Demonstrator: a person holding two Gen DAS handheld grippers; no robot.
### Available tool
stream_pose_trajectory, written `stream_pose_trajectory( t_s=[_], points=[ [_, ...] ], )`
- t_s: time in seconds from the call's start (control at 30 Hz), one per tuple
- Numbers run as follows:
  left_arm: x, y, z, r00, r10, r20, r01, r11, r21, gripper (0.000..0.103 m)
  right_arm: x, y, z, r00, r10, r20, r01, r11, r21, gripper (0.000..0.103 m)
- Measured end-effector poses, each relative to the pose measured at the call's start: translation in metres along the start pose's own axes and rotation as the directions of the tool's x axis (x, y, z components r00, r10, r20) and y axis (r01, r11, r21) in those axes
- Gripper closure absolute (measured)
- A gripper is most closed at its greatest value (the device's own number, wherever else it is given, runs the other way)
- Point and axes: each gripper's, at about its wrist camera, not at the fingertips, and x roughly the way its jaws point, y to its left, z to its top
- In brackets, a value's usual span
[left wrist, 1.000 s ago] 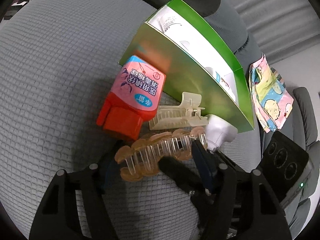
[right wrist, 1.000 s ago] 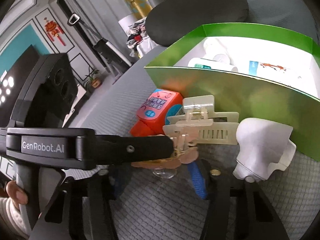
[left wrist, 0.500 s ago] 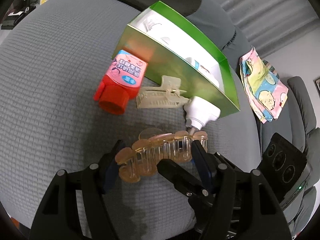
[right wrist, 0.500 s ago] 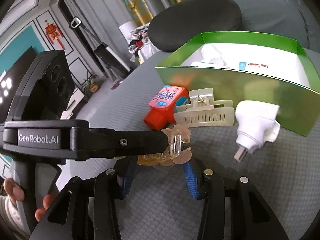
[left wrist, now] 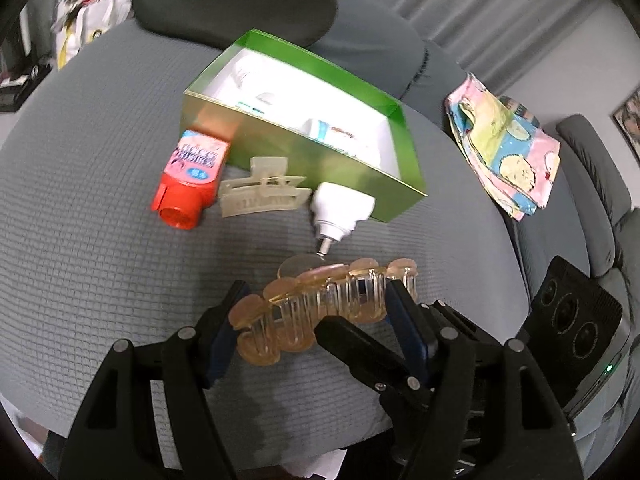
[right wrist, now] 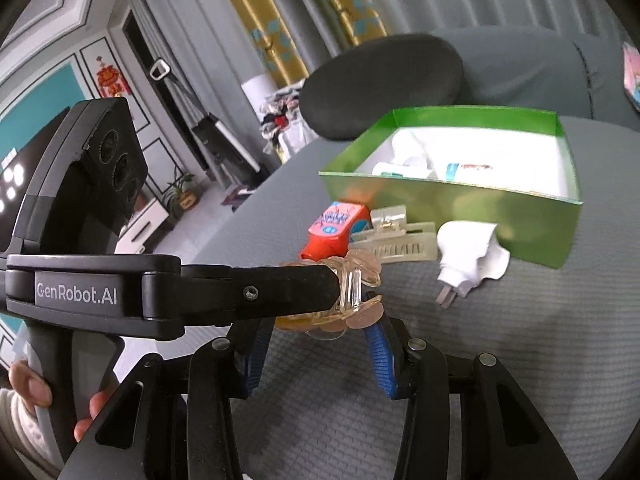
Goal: Organize rigid objects
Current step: 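Lift the amber hair claw with the left tool toward the box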
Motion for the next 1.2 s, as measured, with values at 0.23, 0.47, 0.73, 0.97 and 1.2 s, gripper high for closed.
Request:
stream_pose_trajectory(
  t_s=[0.23, 0.47, 0.73, 0.97, 1.2],
  points=[
    [0.000, -0.023, -0.005, 1.000, 0.013, 0.014, -0.014, 0.999, 0.050, 0.034, -0.020, -0.001, -0.002, 0.999, 0.003, 0.041, -0.004, 1.000, 0.009, 0.056],
    [-0.001, -0.034, -0.006, 0.999, 0.025, 0.028, -0.027, 0.997, 0.075, 0.033, -0.028, -0.003, -0.001, 0.998, 0.008, 0.068, -0.008, 1.000, 0.010, 0.056],
    [-0.005, -0.044, -0.002, 0.998, 0.037, 0.060, -0.043, 0.994, 0.098, 0.033, -0.037, -0.007, 0.005, 0.995, 0.026, 0.094, -0.026, 1.000, 0.003, 0.056],
    [-0.010, -0.051, 0.007, 0.995, 0.045, 0.094, -0.056, 0.991, 0.119, 0.033, -0.042, -0.008, 0.016, 0.993, 0.038, 0.109, -0.036, 0.999, -0.015, 0.056],
    [-0.016, -0.047, 0.017, 0.991, 0.057, 0.119, -0.071, 0.990, 0.119, 0.033, -0.038, -0.006, 0.028, 0.992, 0.057, 0.113, -0.054, 0.998, -0.031, 0.056]
  ],
)
